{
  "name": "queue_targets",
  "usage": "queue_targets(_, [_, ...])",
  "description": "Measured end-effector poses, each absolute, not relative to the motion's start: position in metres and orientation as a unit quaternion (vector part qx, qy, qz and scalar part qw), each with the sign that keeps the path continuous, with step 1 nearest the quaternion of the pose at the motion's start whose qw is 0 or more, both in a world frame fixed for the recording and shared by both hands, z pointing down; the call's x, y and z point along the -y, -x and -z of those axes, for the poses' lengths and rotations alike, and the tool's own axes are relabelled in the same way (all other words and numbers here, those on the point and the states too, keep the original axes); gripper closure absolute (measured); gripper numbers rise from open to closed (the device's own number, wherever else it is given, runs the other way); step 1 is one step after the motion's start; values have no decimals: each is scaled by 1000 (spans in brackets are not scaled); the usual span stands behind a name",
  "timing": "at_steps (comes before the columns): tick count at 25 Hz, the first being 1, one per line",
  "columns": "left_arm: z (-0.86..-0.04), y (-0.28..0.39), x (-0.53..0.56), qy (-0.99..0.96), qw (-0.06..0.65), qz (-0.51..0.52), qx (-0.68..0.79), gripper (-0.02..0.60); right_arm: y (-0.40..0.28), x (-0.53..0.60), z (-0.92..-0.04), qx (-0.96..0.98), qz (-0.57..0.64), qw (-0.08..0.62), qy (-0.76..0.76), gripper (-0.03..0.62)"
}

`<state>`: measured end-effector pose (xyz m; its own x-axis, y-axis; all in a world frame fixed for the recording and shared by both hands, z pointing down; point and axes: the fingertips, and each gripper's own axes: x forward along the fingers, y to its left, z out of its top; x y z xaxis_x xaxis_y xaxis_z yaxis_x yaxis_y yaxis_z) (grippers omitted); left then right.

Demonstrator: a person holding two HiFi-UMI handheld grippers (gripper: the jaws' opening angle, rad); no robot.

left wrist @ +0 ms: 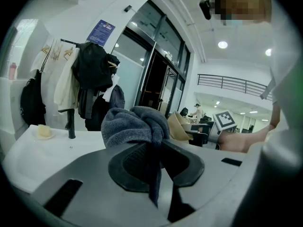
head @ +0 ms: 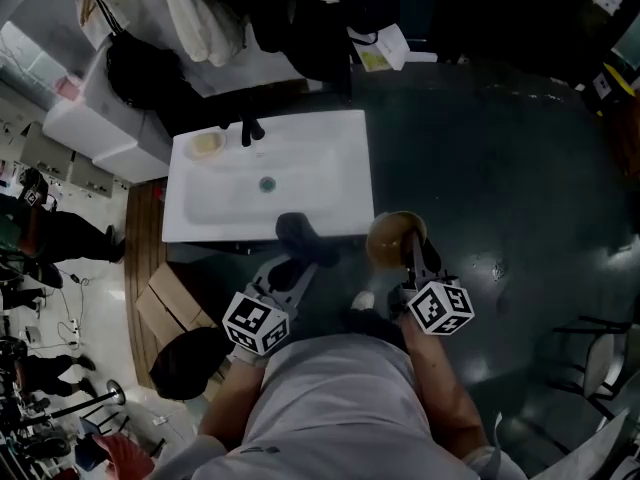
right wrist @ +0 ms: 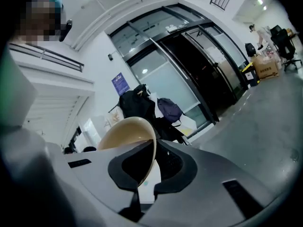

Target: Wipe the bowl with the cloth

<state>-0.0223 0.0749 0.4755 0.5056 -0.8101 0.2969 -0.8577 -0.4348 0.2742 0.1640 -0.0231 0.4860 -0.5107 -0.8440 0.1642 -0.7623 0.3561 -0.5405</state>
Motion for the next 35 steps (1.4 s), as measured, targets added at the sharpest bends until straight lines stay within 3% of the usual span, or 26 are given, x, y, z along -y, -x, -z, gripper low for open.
queue_targets(17, [-452,-17,-9,-874,194,-48,443,512,-178,83,-498,-782,434,149,421,563])
queue_targets(23, [-440,-43,-2,-921,130,-88,356,512,-156,89,-498,-765,484,169,390,563])
queue_targets(35, [-426,-30,23,-951,93,-85,284,512,-94,101,-499,-779,485,130,377,563])
